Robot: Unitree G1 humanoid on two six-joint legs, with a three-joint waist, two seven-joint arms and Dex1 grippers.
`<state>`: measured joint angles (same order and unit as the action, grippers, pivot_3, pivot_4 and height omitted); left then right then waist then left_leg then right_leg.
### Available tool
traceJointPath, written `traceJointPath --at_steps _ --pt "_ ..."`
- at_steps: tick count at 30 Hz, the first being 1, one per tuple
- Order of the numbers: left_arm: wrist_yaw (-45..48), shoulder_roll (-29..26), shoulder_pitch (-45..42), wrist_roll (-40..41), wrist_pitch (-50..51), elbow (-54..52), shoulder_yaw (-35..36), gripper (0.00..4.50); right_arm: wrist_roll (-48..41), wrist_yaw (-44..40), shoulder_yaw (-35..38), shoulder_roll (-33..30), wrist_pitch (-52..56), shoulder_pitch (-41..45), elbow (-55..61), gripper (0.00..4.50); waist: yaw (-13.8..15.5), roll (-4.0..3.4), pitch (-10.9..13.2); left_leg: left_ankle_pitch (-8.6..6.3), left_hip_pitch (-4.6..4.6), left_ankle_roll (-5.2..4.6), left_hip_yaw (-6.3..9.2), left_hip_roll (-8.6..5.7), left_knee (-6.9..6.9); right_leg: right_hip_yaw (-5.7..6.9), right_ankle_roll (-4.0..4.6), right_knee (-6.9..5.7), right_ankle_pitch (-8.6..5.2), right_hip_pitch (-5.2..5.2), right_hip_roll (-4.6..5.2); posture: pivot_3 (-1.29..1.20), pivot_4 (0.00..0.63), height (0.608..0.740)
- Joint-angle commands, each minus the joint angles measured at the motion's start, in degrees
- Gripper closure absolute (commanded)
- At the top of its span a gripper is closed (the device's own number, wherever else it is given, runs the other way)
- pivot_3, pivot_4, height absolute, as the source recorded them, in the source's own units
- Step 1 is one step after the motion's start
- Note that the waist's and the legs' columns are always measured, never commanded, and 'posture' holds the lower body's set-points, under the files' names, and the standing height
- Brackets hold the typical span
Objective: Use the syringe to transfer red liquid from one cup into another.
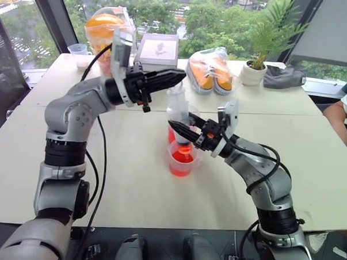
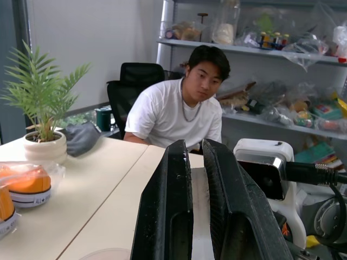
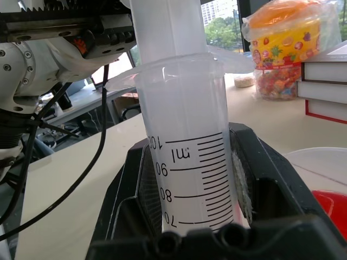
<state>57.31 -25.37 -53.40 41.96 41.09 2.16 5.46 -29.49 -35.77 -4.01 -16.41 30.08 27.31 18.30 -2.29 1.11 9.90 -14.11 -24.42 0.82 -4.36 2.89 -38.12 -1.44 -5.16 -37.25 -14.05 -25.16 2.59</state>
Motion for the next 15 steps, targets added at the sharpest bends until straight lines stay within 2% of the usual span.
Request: traceJointPath --at_steps 1,15 --pt "1.1 -0.8 1.9 -0.3 1.3 -2.2 -2.5 4.45 -3.4 1.7 3.9 0.0 0.0 4.5 6.0 3.12 -0.1 0.0 0.0 0.0 0.0 0.0 0.0 0.0 0.0 0.0 0.0 0.0 0.0 0.0 0.0 0.0 0.15 0.74" --pt "0.6 -0.2 5.0 0.2 2.5 -4.8 -4.6 4.45 -8.8 6.1 7.1 0.3 4.1 9.5 7.2 3.12 0.0 0.0 0.0 0.0 0.0 0.0 0.0 0.0 0.0 0.0 0.0 0.0 0.0 0.0 0.0 0.0 0.15 0.74"
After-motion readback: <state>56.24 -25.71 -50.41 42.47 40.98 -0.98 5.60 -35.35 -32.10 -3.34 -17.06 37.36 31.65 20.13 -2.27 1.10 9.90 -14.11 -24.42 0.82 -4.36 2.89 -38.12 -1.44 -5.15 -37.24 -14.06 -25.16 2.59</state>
